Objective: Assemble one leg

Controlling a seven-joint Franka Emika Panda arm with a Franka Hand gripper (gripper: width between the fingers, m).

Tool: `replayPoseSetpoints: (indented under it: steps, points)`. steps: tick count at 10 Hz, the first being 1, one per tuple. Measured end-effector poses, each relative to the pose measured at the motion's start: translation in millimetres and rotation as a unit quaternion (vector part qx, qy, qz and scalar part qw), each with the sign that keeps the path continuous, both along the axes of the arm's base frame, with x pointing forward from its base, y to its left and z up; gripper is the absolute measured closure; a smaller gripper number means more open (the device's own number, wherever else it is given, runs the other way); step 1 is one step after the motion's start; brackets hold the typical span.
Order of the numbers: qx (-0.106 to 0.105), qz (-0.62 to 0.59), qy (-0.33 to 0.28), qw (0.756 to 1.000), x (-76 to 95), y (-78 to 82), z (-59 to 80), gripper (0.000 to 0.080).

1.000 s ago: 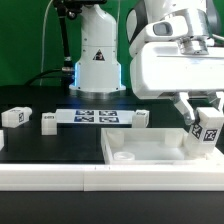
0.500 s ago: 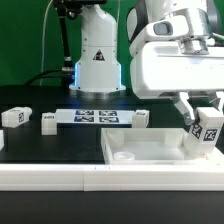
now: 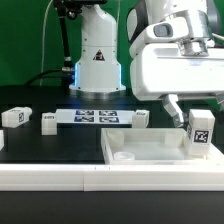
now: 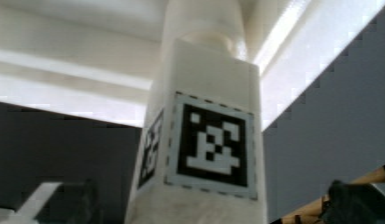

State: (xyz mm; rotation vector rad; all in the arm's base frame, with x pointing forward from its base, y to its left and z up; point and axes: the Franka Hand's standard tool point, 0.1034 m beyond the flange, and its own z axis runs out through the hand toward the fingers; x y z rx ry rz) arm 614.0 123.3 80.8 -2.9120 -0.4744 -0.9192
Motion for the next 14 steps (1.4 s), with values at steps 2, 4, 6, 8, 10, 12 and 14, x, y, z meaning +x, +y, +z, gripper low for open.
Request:
replayPoseSetpoints:
  steps: [2, 4, 6, 8, 10, 12, 14]
  points:
    - [0.000, 0.000, 0.000, 1.000, 0.0, 0.0, -0.1, 0.0151]
    - [-0.002, -0.002, 0.007, 1.000, 0.3, -4.6, 5.2, 0.0151]
    - [-0.005, -0.005, 0.016, 1.000, 2.4, -10.0, 16.5, 0.0151]
    - [-0.007, -0.003, 0.027, 1.000, 0.9, -7.8, 13.7, 0.0151]
    - [-0.011, -0.010, 0.084, 0.996, -1.3, -8.5, 3.0, 0.0151]
    - [-0.022, -0.007, 0.154, 0.988, 6.7, -5.5, 3.0, 0.0151]
    - [-0.034, -0.007, 0.231, 0.972, 6.2, -8.0, 1.2, 0.0151]
